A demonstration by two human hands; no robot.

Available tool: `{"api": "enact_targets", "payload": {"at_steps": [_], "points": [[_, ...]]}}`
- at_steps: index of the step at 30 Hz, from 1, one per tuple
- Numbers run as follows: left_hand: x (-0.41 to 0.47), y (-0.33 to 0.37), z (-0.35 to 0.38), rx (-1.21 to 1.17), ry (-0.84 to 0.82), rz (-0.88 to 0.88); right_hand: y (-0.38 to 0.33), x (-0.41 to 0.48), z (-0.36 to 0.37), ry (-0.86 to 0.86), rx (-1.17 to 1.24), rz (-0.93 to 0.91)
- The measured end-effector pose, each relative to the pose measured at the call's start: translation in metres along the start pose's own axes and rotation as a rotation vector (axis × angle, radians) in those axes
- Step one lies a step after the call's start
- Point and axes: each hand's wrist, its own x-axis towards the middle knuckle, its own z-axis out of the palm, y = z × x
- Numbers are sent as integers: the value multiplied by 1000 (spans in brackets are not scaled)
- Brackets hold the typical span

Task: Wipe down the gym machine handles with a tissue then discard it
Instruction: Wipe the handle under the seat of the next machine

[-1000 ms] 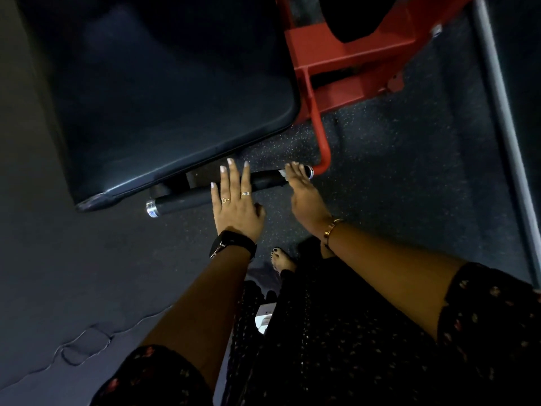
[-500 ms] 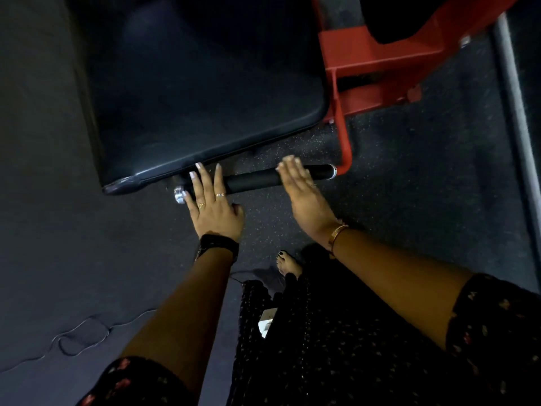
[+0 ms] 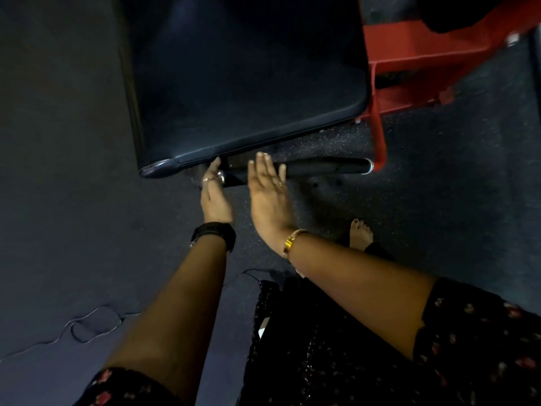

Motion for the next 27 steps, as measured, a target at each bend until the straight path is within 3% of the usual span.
{"api": "enact_targets", "payload": {"at_steps": [4,8,12,16,20,23,25,27], "points": [[10,-4,-4,-160,-13,-108,-24,10,13,-143,-164,-159],[12,-6,-7,-195,-6,-109,24,-3,3,-40,-239,-341],[15,-3,-5,-340,20,-180,66,-16,-8,7,-269,-215],[15,-1,-5,-417,61,-222,37,-19,3,-6,-226,-125],[17,-8,-12,-324,-29,-181,1,-1,18,-34,-215,-309],[19,-12,-19,-204,-126,-130,9,8,15,-106,-363,-476],[14,-16,-21,-54,-161,-45,28,12,4,-131,-466,-614],[9,-21,-27,161,-207,146,58,15,-14,-158,-528,-692]]}}
